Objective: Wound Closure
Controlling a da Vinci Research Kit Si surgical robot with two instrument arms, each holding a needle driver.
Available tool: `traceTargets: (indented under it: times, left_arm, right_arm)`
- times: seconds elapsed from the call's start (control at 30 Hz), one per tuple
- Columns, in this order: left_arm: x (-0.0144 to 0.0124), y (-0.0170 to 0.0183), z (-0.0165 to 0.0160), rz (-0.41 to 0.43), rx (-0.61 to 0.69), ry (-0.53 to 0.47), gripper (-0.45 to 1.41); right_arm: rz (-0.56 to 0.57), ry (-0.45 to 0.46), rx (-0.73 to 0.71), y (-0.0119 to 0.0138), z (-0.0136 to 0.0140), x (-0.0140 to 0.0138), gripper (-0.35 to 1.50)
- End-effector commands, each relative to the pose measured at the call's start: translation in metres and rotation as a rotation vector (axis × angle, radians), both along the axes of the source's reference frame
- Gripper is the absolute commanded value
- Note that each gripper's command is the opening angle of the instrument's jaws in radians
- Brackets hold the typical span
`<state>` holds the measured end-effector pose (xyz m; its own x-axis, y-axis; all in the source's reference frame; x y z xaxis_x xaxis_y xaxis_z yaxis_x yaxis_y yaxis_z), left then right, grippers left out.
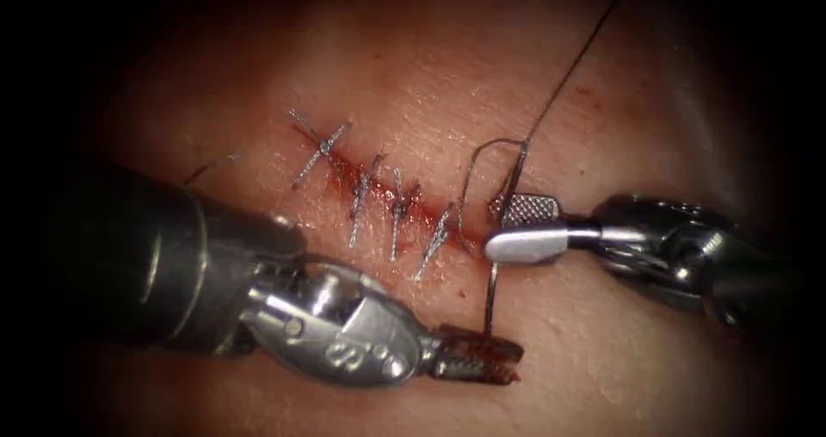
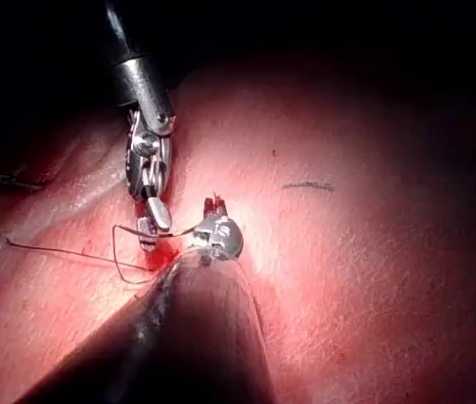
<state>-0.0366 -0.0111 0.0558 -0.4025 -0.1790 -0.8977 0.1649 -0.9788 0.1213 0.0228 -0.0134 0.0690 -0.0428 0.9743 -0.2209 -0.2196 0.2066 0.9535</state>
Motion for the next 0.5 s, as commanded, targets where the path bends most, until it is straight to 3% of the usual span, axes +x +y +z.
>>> traceTargets:
  times: [0.03,0.07,0.13,0.17,0.2,0.37,0.4,0.43,0.5]
  left_arm:
    - [-0.0005,-0.0003,0.0005,0.001,0.001,-0.001,-0.45]
    - [-0.0005,-0.0003,0.0005,0.001,0.001,-0.001,-0.45]
    - [-0.0005,-0.0004,0.0005,0.003,-0.004,-0.002,-0.45]
    - [-0.0005,-0.0004,0.0005,0.003,-0.004,-0.002,-0.45]
    - [-0.0005,-0.0003,0.0005,0.006,-0.010,-0.002,-0.45]
    - [-0.0005,-0.0002,0.0004,0.008,-0.014,-0.004,-0.45]
    - [-0.0005,0.0000,0.0004,-0.005,0.015,-0.001,0.19]
    - [-0.0005,0.0000,0.0004,-0.005,0.015,-0.001,0.19]
    - [-0.0006,0.0004,0.0002,-0.065,0.146,0.017,0.54]
  right_arm:
    - [0.007,0.003,0.018,-0.0006,0.0005,0.0010,0.58]
    - [0.007,0.003,0.018,-0.0006,0.0005,0.0010,0.58]
    - [0.008,0.006,0.034,-0.0007,0.0006,0.0012,0.32]
    - [0.003,0.007,0.040,-0.0007,0.0007,0.0013,0.12]
    - [-0.020,0.018,0.041,-0.0008,0.0008,0.0014,-0.35]
    - [-0.005,-0.013,0.044,-0.0006,0.0015,0.0010,-0.35]
    - [-0.014,-0.019,0.004,-0.0004,0.0015,0.0006,-0.35]
    - [-0.014,-0.019,0.004,-0.0004,0.0015,0.0006,-0.35]
    - [-0.004,-0.018,-0.070,-0.0001,0.0016,-0.0001,-0.35]
